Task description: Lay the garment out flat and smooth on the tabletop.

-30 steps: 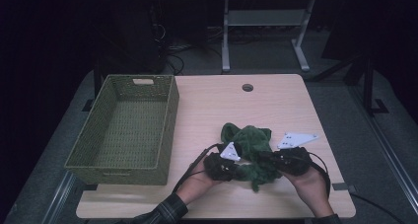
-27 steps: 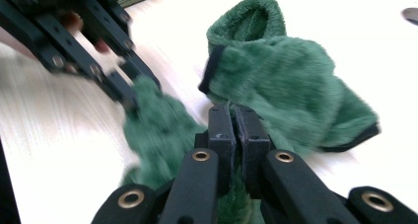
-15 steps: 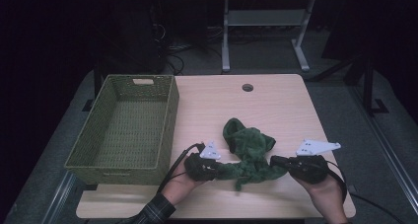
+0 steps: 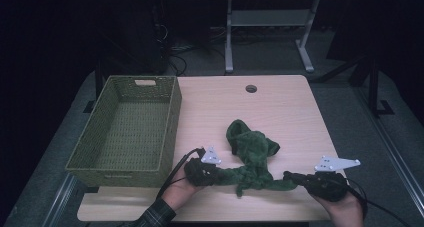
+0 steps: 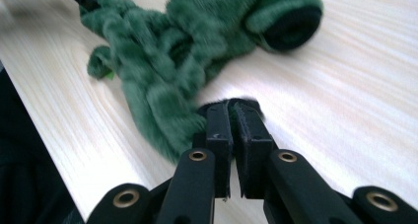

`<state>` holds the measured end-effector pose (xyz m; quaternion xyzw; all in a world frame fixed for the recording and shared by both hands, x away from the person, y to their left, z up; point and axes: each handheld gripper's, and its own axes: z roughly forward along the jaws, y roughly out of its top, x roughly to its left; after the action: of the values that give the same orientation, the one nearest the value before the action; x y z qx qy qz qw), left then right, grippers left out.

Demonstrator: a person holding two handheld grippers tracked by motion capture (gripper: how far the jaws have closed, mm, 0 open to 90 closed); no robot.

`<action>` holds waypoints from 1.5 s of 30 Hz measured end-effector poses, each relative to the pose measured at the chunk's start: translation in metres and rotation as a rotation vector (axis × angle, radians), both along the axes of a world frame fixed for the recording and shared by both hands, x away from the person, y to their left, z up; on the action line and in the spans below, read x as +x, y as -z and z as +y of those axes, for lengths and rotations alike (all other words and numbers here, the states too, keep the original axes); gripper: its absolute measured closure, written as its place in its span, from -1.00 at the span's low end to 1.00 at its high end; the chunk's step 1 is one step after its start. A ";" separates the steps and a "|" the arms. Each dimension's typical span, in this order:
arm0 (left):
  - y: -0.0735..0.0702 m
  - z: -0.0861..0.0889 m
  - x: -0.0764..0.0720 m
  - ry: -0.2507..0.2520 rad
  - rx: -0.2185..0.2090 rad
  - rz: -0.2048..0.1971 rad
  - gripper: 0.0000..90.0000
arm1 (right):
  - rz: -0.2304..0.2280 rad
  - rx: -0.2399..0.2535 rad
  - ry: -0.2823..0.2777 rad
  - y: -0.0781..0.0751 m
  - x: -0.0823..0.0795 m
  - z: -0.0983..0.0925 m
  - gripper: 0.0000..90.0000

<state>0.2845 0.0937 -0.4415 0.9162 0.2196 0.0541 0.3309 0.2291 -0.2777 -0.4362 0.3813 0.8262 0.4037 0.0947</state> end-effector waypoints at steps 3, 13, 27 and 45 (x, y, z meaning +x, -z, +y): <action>0.000 0.006 0.002 -0.028 0.028 -0.019 0.69 | 0.021 -0.033 0.013 0.004 -0.003 -0.001 0.90; 0.002 0.013 -0.004 -0.022 0.005 0.016 0.68 | 0.005 0.005 -0.022 -0.001 0.000 0.007 0.78; 0.006 0.017 -0.008 -0.026 0.001 0.048 0.67 | 0.099 -0.037 -0.216 0.022 -0.011 0.046 0.91; 0.008 0.015 -0.009 -0.015 0.018 0.050 0.67 | 0.029 -0.187 -0.097 0.027 0.027 0.038 1.00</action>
<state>0.2752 0.1090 -0.4492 0.9186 0.2339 0.0357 0.3165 0.2558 -0.2397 -0.4628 0.3359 0.8792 0.3234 0.0983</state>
